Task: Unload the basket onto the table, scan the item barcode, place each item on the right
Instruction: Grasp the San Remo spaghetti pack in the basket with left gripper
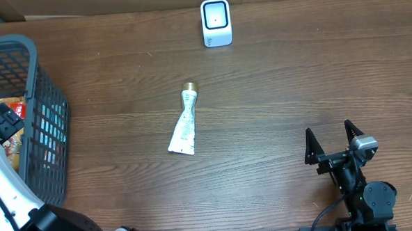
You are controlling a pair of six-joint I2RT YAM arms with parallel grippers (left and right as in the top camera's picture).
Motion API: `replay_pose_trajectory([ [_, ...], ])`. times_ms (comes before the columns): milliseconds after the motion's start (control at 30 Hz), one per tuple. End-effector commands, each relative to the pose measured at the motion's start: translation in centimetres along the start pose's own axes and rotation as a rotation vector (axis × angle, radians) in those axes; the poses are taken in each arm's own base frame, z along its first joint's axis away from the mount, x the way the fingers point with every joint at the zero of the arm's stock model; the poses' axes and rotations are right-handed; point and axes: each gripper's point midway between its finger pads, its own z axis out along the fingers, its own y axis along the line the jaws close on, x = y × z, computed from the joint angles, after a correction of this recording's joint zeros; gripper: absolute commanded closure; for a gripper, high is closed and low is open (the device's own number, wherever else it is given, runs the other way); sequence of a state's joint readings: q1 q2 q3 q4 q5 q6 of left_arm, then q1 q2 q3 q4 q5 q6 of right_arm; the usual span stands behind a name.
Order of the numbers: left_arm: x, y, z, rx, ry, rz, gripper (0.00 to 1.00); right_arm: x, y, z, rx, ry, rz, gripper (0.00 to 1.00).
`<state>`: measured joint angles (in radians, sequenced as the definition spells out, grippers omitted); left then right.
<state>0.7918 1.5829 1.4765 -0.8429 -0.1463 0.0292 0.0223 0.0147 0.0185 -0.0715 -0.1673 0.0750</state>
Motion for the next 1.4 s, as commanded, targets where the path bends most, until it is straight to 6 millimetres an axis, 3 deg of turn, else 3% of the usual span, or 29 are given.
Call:
replay_pose_trajectory([
  [0, 0.1, -0.4, 0.5, 0.012, 0.008, -0.005, 0.00, 0.2, 0.0, 0.0, 0.001, -0.005, 0.001, 0.00],
  [567, -2.0, 0.1, 1.3, 0.006, -0.074, 0.070, 0.00, 0.2, 0.0, 0.0, 0.001, -0.005, 0.001, 0.00],
  [1067, -0.6, 0.8, 9.8, 0.011, 0.019, 0.258, 0.00, 0.2, 0.0, 0.0, 0.001, -0.005, 0.001, 0.00],
  [1367, 2.0, 1.3, 15.2, 0.020, 0.105, 0.359, 0.00, 0.2, 0.0, 0.0, 0.001, -0.005, 0.001, 0.00],
])
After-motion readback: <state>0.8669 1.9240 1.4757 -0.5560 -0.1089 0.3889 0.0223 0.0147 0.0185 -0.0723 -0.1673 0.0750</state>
